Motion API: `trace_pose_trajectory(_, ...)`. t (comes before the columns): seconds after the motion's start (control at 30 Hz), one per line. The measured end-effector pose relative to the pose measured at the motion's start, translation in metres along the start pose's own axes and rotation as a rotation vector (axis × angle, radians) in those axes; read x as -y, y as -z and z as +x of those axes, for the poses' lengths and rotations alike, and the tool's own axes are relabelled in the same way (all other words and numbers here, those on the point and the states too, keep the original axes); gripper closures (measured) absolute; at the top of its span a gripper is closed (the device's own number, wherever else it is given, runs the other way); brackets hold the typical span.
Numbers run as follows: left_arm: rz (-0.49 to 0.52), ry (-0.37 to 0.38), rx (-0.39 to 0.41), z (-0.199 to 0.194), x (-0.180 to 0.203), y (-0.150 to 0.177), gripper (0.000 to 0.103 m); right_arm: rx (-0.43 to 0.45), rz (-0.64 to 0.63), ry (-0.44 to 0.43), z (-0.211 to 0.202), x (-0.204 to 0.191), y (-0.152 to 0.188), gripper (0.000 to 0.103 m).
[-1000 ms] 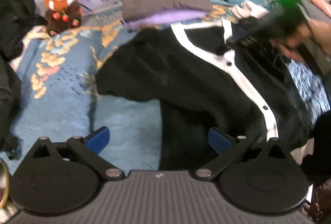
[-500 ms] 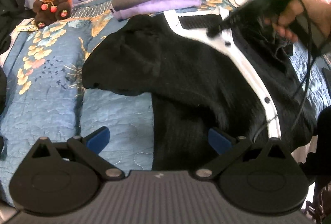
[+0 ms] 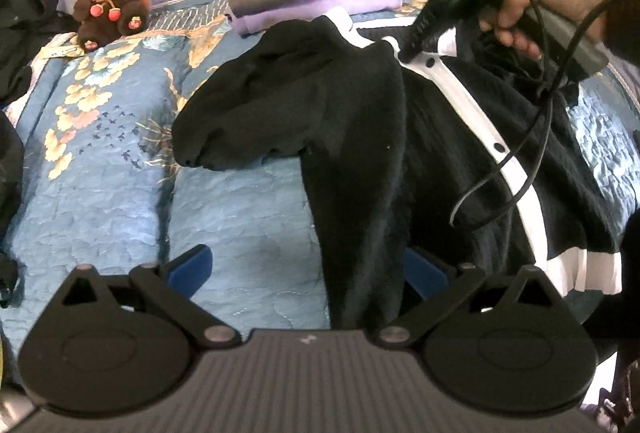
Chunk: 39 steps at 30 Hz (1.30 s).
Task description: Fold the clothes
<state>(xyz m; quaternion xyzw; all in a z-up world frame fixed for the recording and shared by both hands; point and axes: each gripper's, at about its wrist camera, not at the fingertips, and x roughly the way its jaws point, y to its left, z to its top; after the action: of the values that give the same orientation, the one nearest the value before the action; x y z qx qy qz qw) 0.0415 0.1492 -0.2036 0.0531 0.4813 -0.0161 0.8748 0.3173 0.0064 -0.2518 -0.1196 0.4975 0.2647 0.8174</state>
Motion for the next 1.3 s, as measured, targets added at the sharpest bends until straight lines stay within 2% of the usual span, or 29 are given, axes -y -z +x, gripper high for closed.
trace_pose_trajectory(0.07,-0.007,-0.006,0.001,0.0,-0.004,0.0,0.0,0.024,0.056,-0.018,-0.004,0.005,0.002,0.097)
trace_pose_trajectory(0.27,-0.035,-0.003,-0.002,0.002,-0.011,0.0,0.0,0.174,0.154,-0.055,-0.04,0.016,-0.017,0.078)
trace_pose_trajectory(0.33,-0.038,0.003,-0.004,0.003,-0.011,-0.001,0.0,0.181,0.164,-0.073,-0.037,0.014,-0.029,0.073)
trace_pose_trajectory(0.57,-0.051,0.001,-0.005,-0.002,-0.017,0.002,0.0,0.146,0.255,-0.112,0.008,0.003,-0.057,0.072)
trace_pose_trajectory(0.6,-0.055,-0.004,-0.007,-0.002,-0.02,0.003,0.0,0.141,0.268,-0.117,0.015,0.002,-0.061,0.072)
trace_pose_trajectory(0.7,-0.07,-0.018,-0.013,-0.001,-0.028,0.005,0.0,0.126,0.307,-0.134,0.034,-0.003,-0.073,0.1)
trace_pose_trajectory(0.83,-0.092,-0.025,-0.02,0.003,-0.039,0.007,0.0,0.239,0.182,0.002,0.018,-0.019,-0.08,0.1)
trace_pose_trajectory(0.97,-0.101,-0.025,-0.022,0.004,-0.041,0.009,0.0,0.315,0.225,0.015,0.003,-0.012,-0.09,0.101)
trace_pose_trajectory(1.03,-0.099,-0.024,-0.02,0.002,-0.039,0.009,0.0,0.284,0.215,0.036,0.012,-0.011,-0.093,0.1)
trace_pose_trajectory(1.13,-0.104,-0.029,-0.015,0.0,-0.041,0.009,0.0,0.094,0.195,0.069,0.047,-0.01,-0.094,0.099)
trace_pose_trajectory(1.17,-0.108,-0.032,-0.013,-0.002,-0.042,0.01,0.0,0.077,0.171,0.089,0.051,-0.012,-0.092,0.098)
trace_pose_trajectory(1.23,-0.114,-0.038,-0.009,-0.004,-0.044,0.01,0.0,0.104,0.111,0.122,0.047,-0.018,-0.09,0.093)
trace_pose_trajectory(1.3,-0.121,-0.044,-0.005,-0.006,-0.046,0.011,0.0,0.163,0.107,0.135,0.029,-0.017,-0.091,0.089)
